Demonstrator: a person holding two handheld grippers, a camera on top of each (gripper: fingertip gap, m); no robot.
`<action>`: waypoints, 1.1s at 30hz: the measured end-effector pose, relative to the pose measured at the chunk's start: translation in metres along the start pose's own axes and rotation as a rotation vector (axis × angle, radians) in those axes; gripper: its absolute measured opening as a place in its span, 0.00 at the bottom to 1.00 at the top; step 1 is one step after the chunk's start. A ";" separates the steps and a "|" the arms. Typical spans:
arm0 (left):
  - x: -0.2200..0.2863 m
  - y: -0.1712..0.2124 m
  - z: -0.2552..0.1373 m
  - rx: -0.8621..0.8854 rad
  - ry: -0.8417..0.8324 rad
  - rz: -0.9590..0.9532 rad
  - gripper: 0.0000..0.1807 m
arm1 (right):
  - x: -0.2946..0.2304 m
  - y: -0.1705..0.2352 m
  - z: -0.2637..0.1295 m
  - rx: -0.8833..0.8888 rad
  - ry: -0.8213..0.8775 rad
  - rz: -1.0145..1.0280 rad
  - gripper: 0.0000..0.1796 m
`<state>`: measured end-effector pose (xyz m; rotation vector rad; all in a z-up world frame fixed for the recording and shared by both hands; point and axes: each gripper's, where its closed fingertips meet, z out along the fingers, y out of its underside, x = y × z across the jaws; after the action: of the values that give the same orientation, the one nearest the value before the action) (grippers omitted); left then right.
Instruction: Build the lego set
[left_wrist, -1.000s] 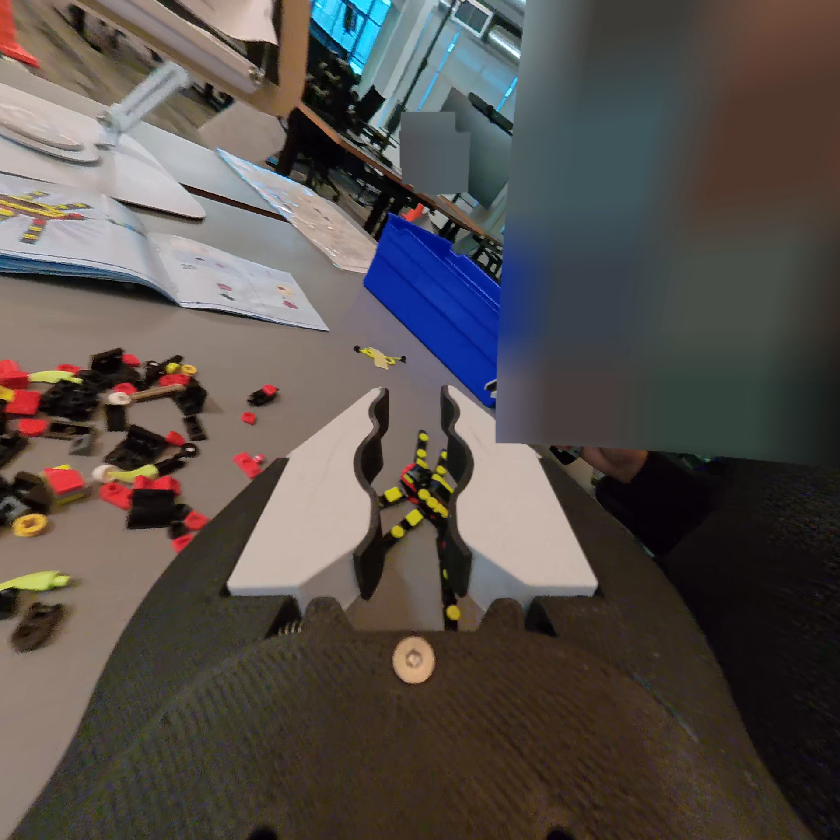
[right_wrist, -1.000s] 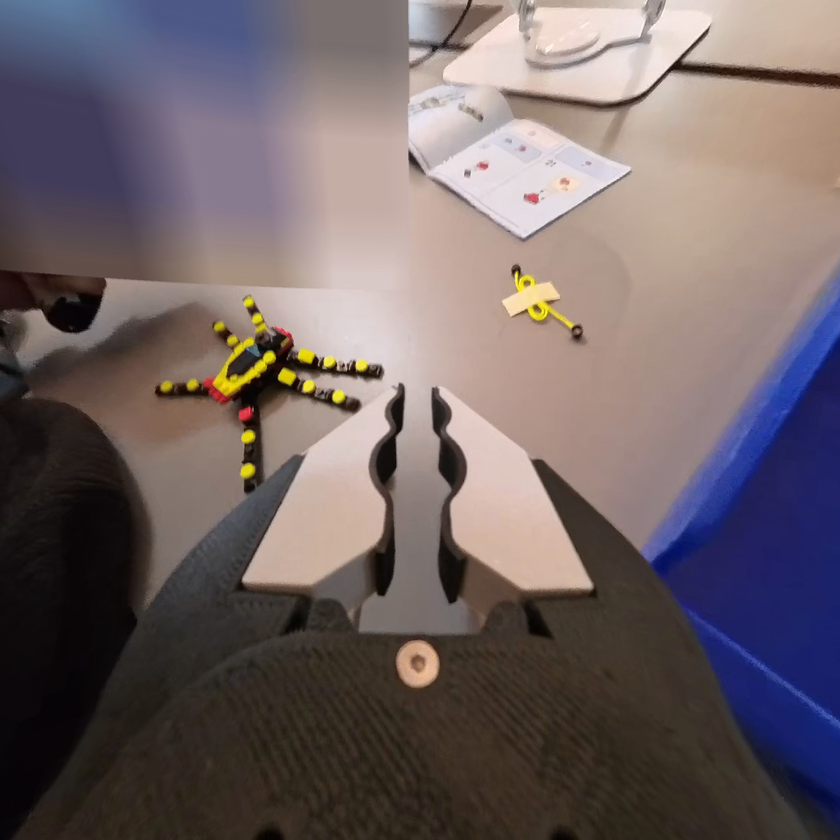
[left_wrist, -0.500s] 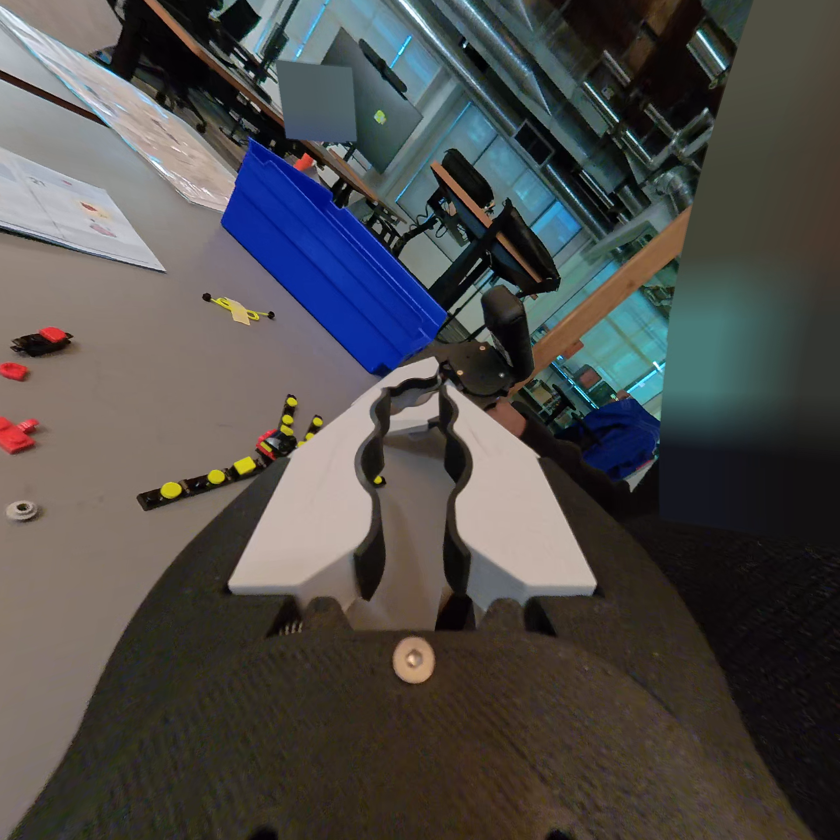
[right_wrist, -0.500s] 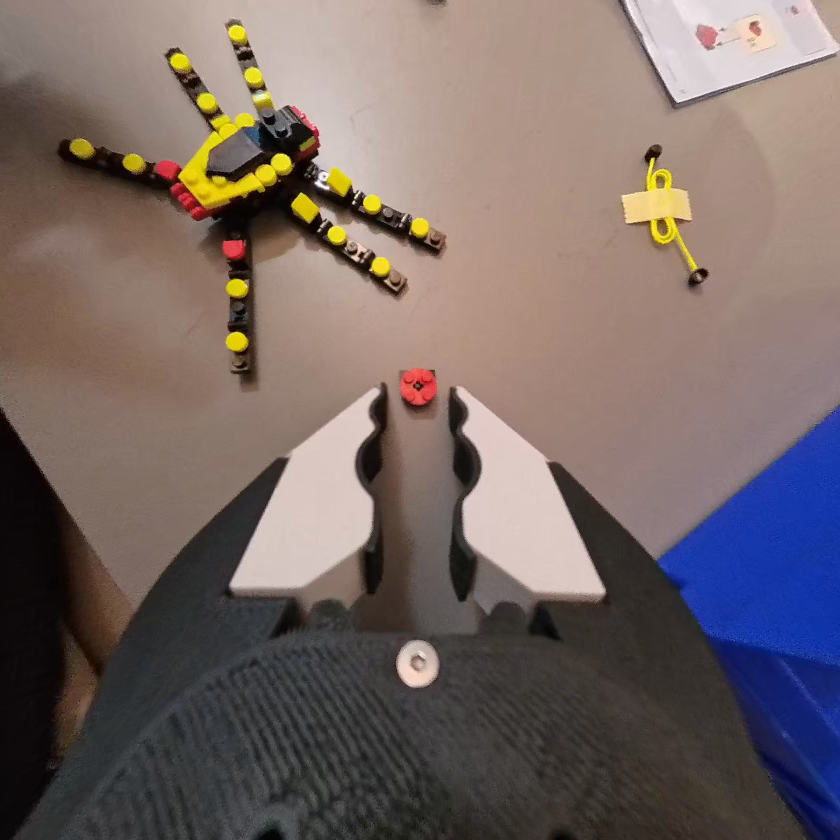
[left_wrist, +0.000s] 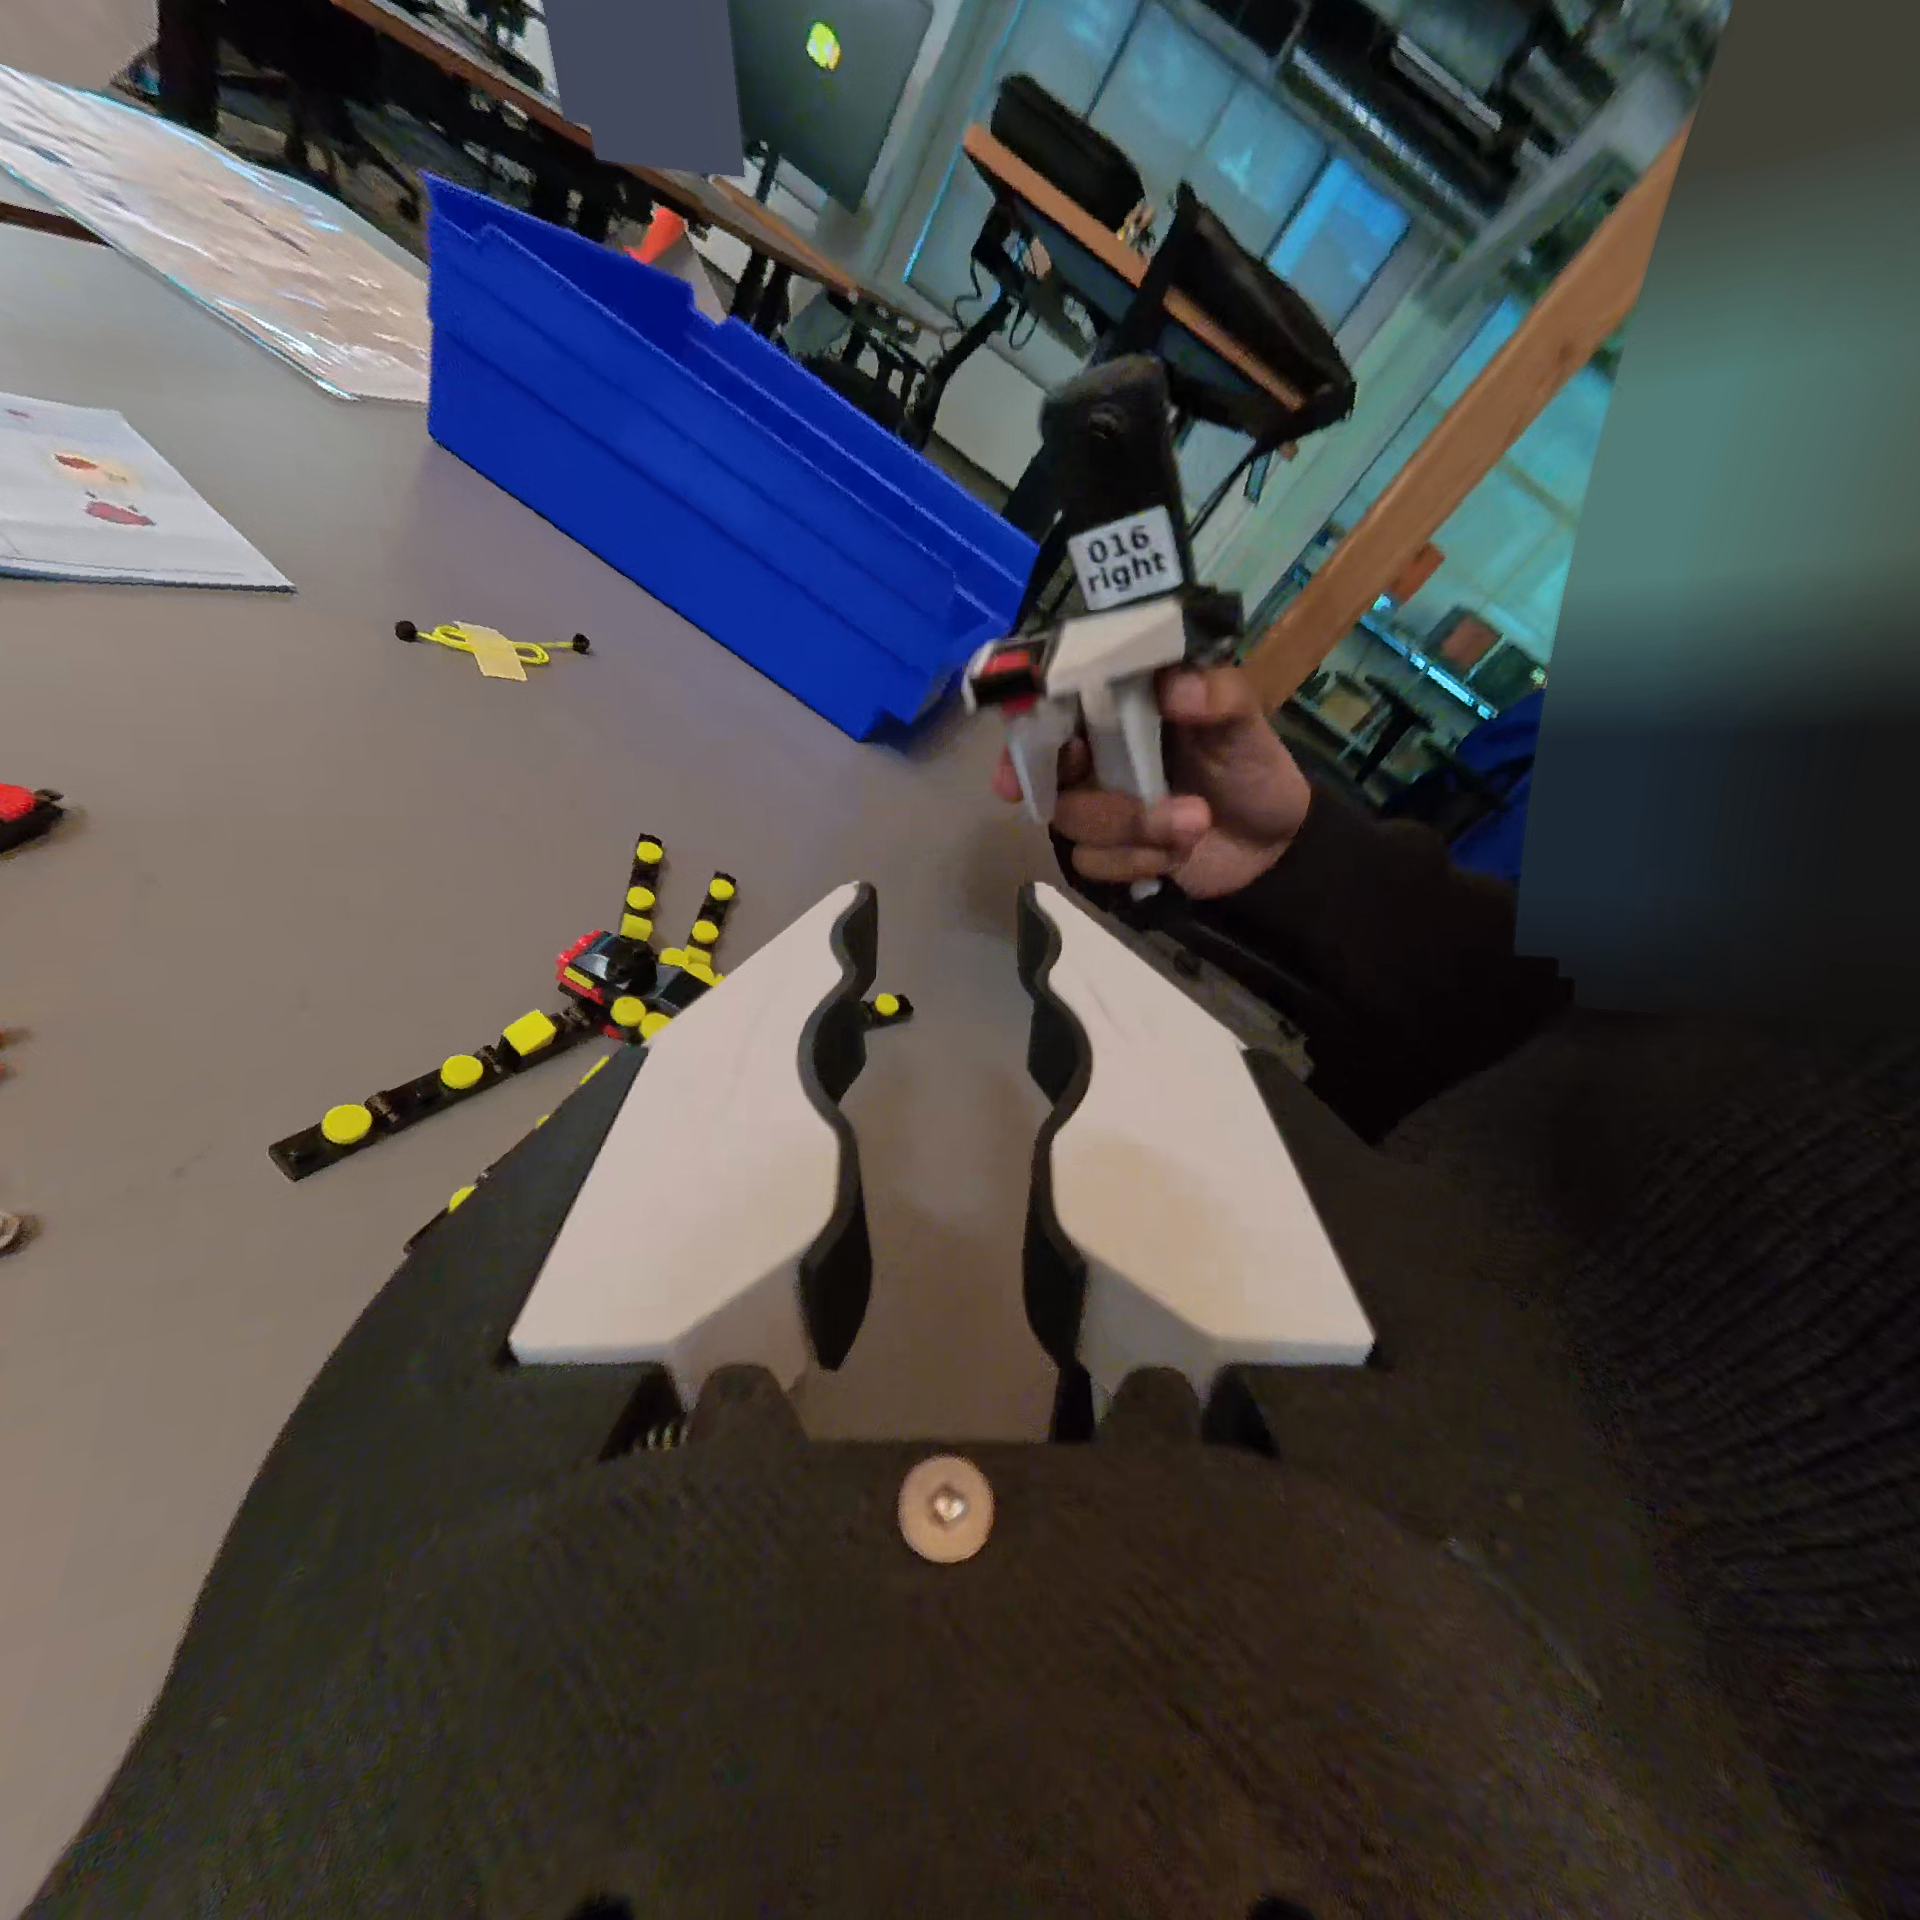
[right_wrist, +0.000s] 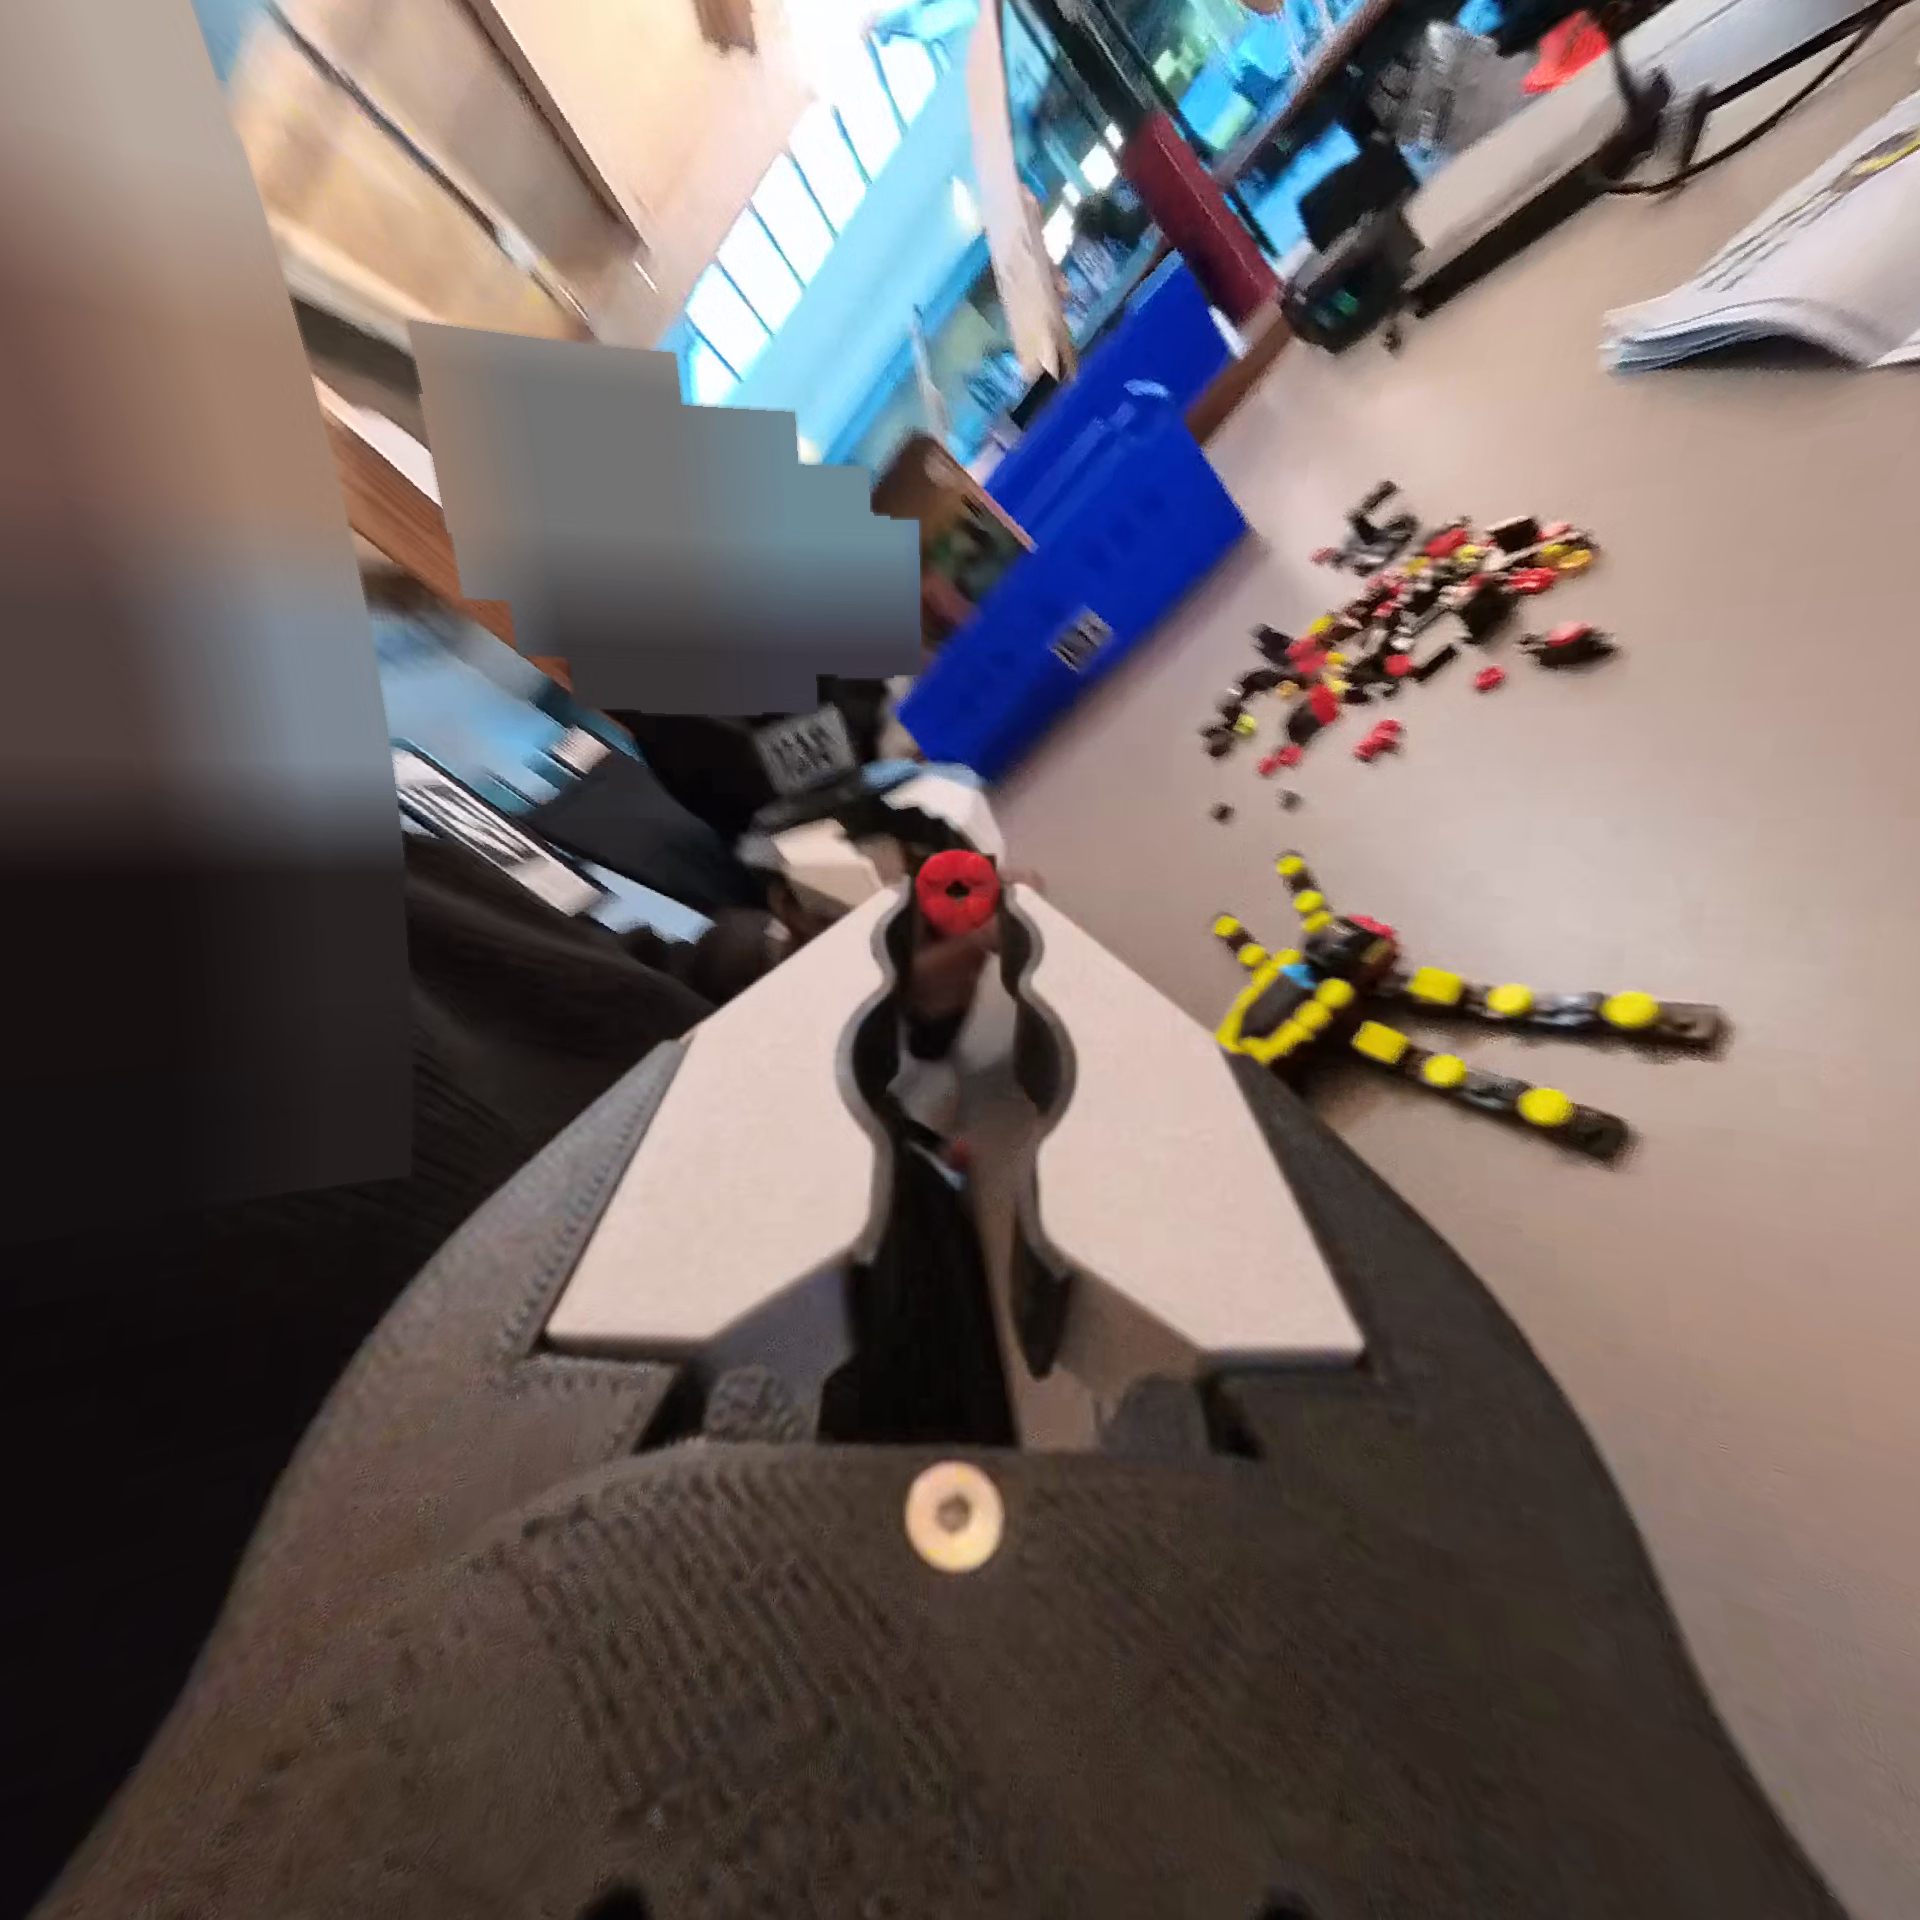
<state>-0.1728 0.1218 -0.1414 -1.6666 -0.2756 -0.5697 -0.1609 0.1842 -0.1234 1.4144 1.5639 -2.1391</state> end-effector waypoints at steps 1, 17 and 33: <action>0.001 0.003 0.001 -0.013 0.002 0.015 0.13 | -0.004 -0.006 -0.003 0.041 -0.048 0.059 0.07; 0.044 0.017 0.006 -0.062 0.136 0.271 0.14 | -0.044 0.065 0.032 -0.285 -0.358 0.513 0.08; 0.075 0.037 0.002 -0.121 0.294 0.339 0.03 | -0.054 0.087 0.029 -0.418 -0.405 0.577 0.08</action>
<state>-0.0906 0.1072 -0.1346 -1.6725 0.2563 -0.5725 -0.0970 0.1003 -0.1415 1.0401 1.1701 -1.5237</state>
